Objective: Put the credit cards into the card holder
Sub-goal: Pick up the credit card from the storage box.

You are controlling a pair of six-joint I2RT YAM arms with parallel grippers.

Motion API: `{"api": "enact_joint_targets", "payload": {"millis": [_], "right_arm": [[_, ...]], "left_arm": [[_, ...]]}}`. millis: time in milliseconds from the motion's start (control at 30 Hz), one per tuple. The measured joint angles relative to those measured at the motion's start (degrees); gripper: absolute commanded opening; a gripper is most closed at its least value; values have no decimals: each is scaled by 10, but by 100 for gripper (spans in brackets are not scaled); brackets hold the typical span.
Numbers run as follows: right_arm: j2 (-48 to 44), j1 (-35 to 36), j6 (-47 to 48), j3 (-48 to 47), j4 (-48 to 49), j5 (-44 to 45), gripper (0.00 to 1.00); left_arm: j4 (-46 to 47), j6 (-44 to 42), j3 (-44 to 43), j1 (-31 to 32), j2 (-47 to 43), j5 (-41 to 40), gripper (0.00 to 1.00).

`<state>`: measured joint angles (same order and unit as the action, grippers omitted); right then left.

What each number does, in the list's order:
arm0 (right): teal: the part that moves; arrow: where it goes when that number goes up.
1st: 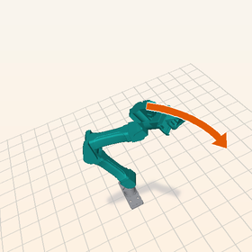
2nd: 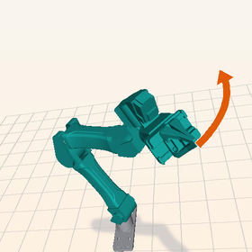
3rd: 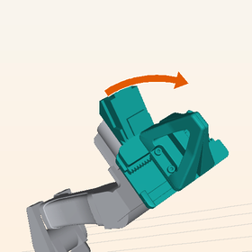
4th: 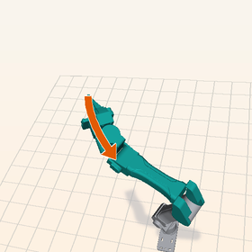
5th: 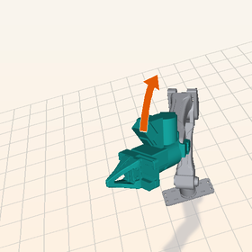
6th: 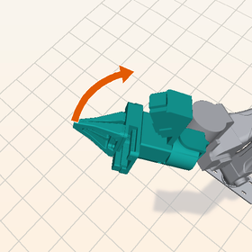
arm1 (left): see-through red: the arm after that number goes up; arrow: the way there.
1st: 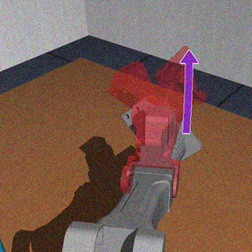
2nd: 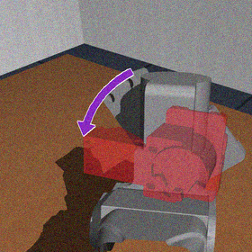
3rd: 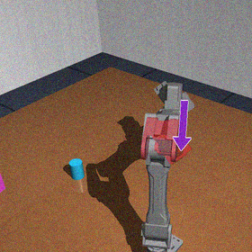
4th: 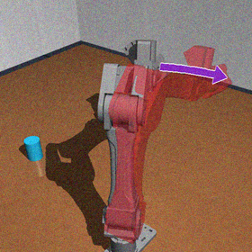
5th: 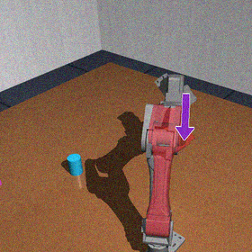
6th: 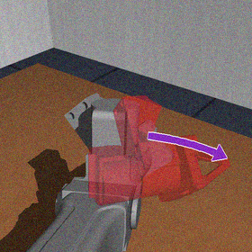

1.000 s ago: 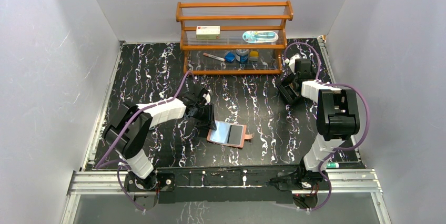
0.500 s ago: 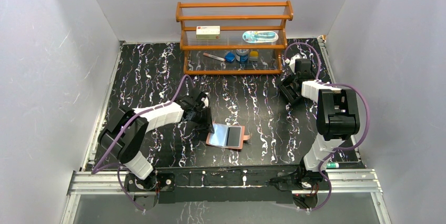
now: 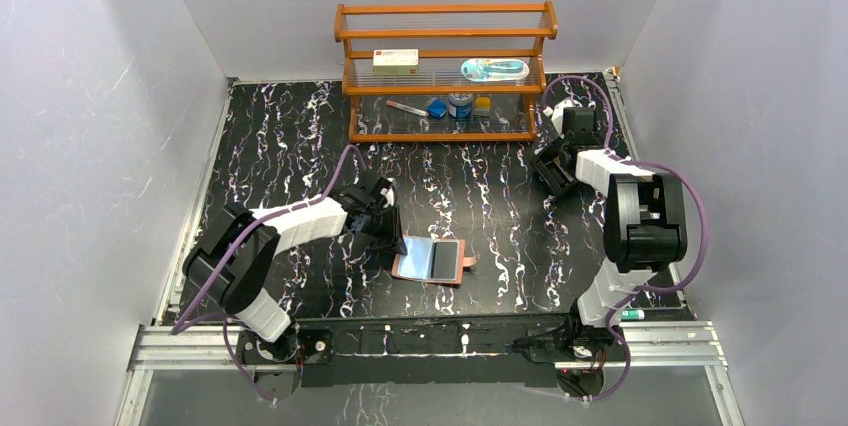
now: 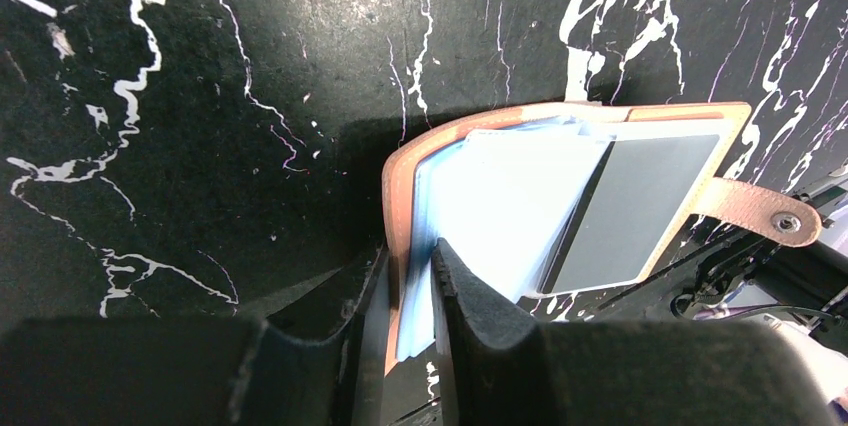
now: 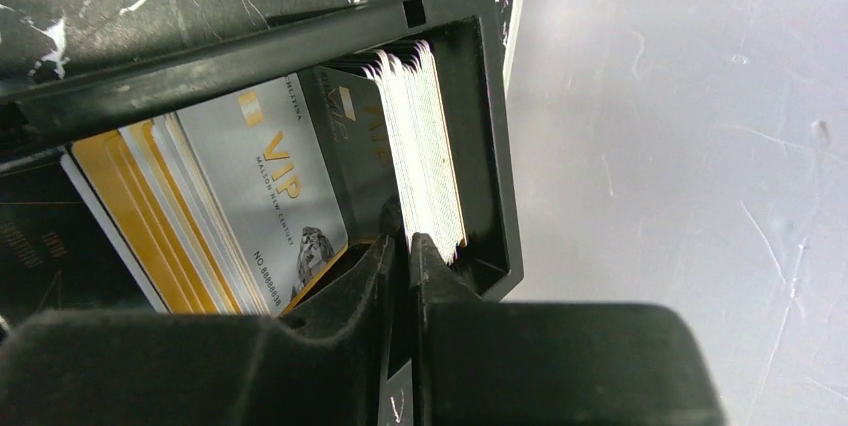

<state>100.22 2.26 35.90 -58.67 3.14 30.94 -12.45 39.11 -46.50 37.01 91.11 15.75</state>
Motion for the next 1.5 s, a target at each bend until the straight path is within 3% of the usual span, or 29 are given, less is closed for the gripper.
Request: {"api": "enact_joint_targets", "payload": {"millis": [333, 467, 767, 1000, 1200, 1367, 1500], "right_arm": [[-29, 0, -38, -30, -74, -40, 0], [-40, 0, -60, -55, -115, -65, 0], [-95, 0, -149, -103, -220, -122, 0], [-176, 1, -278, -110, -277, -223, 0], [-229, 6, -444, -107, -306, -333, 0], [-298, 38, -564, -32, -281, -430, 0], [-349, 107, -647, 42, -250, -468, 0]], "left_arm": [[-3, 6, 0, 0, -5, -2, 21], [-5, 9, 0, 1, -16, -2, 20], [5, 25, 15, 2, -42, 3, 3], [35, 44, 40, 2, -45, 12, 0], [56, 67, 52, 1, -50, 17, 0], [101, 108, 81, -2, -59, 28, 0], [134, 140, 102, -2, -62, 33, 0]]}}
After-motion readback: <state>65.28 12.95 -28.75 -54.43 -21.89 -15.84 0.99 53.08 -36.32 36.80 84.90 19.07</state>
